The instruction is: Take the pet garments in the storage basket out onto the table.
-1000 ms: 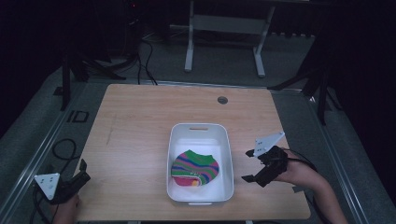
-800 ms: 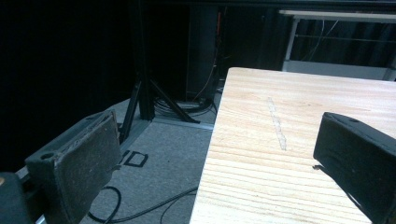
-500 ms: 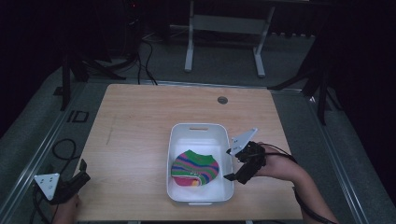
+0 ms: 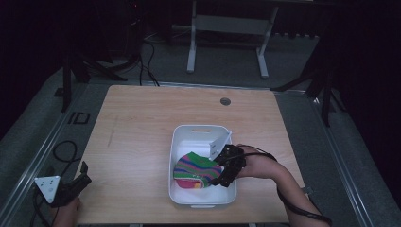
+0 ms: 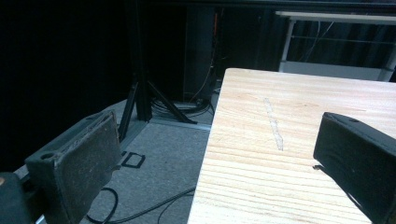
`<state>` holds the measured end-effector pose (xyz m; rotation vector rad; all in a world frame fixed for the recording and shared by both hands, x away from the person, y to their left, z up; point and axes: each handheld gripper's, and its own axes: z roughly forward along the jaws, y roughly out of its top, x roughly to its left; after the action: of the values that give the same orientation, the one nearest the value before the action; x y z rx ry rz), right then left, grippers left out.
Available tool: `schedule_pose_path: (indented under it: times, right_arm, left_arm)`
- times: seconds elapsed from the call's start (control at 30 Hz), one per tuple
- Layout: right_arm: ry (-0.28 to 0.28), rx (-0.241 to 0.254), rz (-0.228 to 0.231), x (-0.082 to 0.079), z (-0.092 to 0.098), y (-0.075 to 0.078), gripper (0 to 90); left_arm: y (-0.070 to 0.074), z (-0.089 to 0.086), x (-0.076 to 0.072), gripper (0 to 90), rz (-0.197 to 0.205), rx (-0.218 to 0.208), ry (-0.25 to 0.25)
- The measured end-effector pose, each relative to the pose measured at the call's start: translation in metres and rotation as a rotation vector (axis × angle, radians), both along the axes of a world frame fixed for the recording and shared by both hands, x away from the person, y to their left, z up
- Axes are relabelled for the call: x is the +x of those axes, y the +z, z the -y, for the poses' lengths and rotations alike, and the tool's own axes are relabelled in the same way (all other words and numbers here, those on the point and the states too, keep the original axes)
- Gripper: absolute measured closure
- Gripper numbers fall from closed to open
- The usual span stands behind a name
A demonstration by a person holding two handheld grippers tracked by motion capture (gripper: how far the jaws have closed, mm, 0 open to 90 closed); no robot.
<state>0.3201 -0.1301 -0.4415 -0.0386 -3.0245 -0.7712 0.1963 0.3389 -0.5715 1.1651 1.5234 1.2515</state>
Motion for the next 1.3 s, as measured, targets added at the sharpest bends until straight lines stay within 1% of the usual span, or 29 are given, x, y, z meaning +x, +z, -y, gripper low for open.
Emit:
schedule_pose_path:
  times: [0.07,0.13,0.17,0.23,0.27,0.3,0.37,0.47,0.53,0.57,0.67,0.73,0.8,0.9,0.93,1.0,1.03,1.1,1.13,1.2,1.3]
  right_arm:
    - [0.018,-0.011,-0.005,0.0,-0.011,-0.004,16.2]
    - [0.022,-0.011,-0.004,0.0,-0.014,-0.005,16.2]
    - [0.039,-0.024,-0.008,0.0,-0.023,-0.01,16.7]
    - [0.044,-0.028,-0.007,0.0,-0.027,-0.011,17.4]
    - [0.049,-0.032,-0.006,0.0,-0.031,-0.014,17.4]
    - [0.049,-0.045,-0.004,0.0,-0.038,-0.02,17.4]
    - [0.056,-0.066,-0.005,0.0,-0.043,-0.025,17.4]
    - [0.069,-0.083,-0.021,-0.001,-0.052,-0.034,17.5]
    - [0.077,-0.095,-0.019,0.0,-0.056,-0.038,17.6]
    - [0.079,-0.102,-0.018,-0.001,-0.058,-0.04,19.0]
    - [0.088,-0.119,-0.003,0.0,-0.064,-0.047,19.8]
    - [0.089,-0.137,-0.001,0.0,-0.067,-0.053,19.9]
    - [0.088,-0.15,-0.012,0.001,-0.07,-0.058,20.9]
    - [0.091,-0.174,-0.006,0.001,-0.074,-0.065,22.9]
    - [0.094,-0.178,-0.005,0.0,-0.074,-0.067,24.7]
    - [0.09,-0.194,0.009,-0.001,-0.075,-0.07,33.2]
    - [0.093,-0.195,0.036,-0.002,-0.076,-0.071,37.8]
    - [0.089,-0.195,0.068,-0.004,-0.075,-0.071,47.0]
    - [0.088,-0.195,0.083,-0.005,-0.075,-0.071,55.8]
    - [0.086,-0.192,0.103,-0.006,-0.074,-0.069,66.6]
    - [0.086,-0.196,0.124,-0.006,-0.073,-0.064,71.6]
  left_arm:
    - [0.0,0.0,0.0,1.2,0.0,0.0,-0.001]
    - [0.0,0.0,0.0,1.2,0.0,-0.001,-0.001]
    - [0.0,0.0,0.0,1.1,0.004,-0.004,0.0]
    - [0.0,0.0,0.0,1.2,0.005,-0.005,-0.001]
    - [0.0,0.0,0.0,1.2,0.005,-0.005,-0.001]
    - [0.0,0.0,0.0,1.2,0.005,-0.005,0.0]
    - [0.0,0.0,0.0,1.2,0.004,-0.003,-0.003]
    - [0.0,0.0,0.0,1.2,0.005,-0.004,-0.003]
    - [0.0,0.0,0.0,1.1,0.005,-0.007,-0.003]
    - [0.0,0.0,0.0,1.2,0.005,-0.006,-0.003]
    - [0.0,-0.001,0.0,1.1,0.005,-0.007,-0.004]
    - [0.0,-0.001,0.0,1.2,0.005,-0.009,-0.005]
    - [0.0,-0.001,0.0,1.1,0.004,-0.009,-0.005]
    - [0.0,-0.001,0.0,1.1,0.005,-0.01,-0.005]
    - [0.0,-0.001,0.0,1.2,0.005,-0.01,-0.006]
    - [0.0,-0.001,0.0,1.2,0.004,-0.009,-0.006]
    - [0.0,-0.001,0.0,1.2,0.004,-0.009,-0.006]
    - [0.0,-0.001,0.0,1.2,0.003,-0.01,-0.004]
    - [0.0,-0.001,0.0,1.2,0.003,-0.011,-0.002]
    - [0.0,-0.001,0.0,1.2,0.003,-0.01,-0.001]
    - [0.0,-0.001,0.0,1.1,0.003,-0.011,-0.001]
